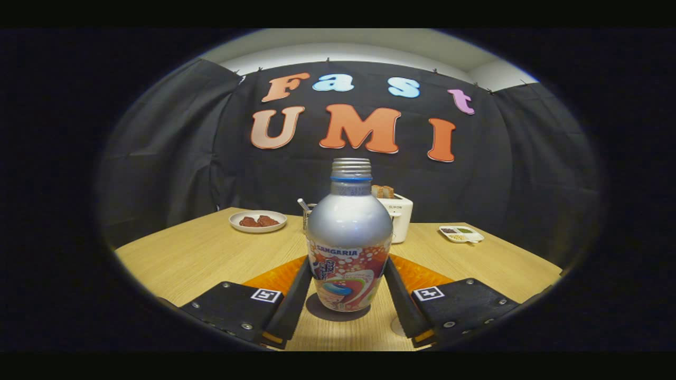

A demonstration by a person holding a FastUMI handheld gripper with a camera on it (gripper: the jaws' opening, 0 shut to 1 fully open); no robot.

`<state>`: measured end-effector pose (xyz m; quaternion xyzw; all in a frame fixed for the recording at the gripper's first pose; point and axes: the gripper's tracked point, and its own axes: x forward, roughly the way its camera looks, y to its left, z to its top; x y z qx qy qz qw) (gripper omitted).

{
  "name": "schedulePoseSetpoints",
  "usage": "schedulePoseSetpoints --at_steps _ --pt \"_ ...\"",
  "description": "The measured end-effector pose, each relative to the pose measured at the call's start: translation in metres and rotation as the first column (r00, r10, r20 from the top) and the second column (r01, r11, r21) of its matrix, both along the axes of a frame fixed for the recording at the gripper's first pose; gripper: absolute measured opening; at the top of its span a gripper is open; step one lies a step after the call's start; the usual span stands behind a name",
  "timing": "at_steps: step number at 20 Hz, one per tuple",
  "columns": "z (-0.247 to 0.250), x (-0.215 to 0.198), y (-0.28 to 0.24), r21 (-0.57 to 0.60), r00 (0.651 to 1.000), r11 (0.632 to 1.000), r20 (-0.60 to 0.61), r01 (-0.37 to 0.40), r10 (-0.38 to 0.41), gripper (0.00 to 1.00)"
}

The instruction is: Take the bottle from table, then pour the juice into the cup, finally place the bottle on the coaster

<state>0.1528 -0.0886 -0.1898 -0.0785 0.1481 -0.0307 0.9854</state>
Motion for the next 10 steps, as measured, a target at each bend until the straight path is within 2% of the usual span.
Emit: schedulePoseSetpoints --at_steps 5,10 --pt "-0.028 0.012 0.004 -0.005 0.997 1.0 -0.08 -0.025 0.024 0.76" --pt "-0.05 0.008 0.008 0.049 0.993 0.999 -0.114 -0.017 0.022 0.76"
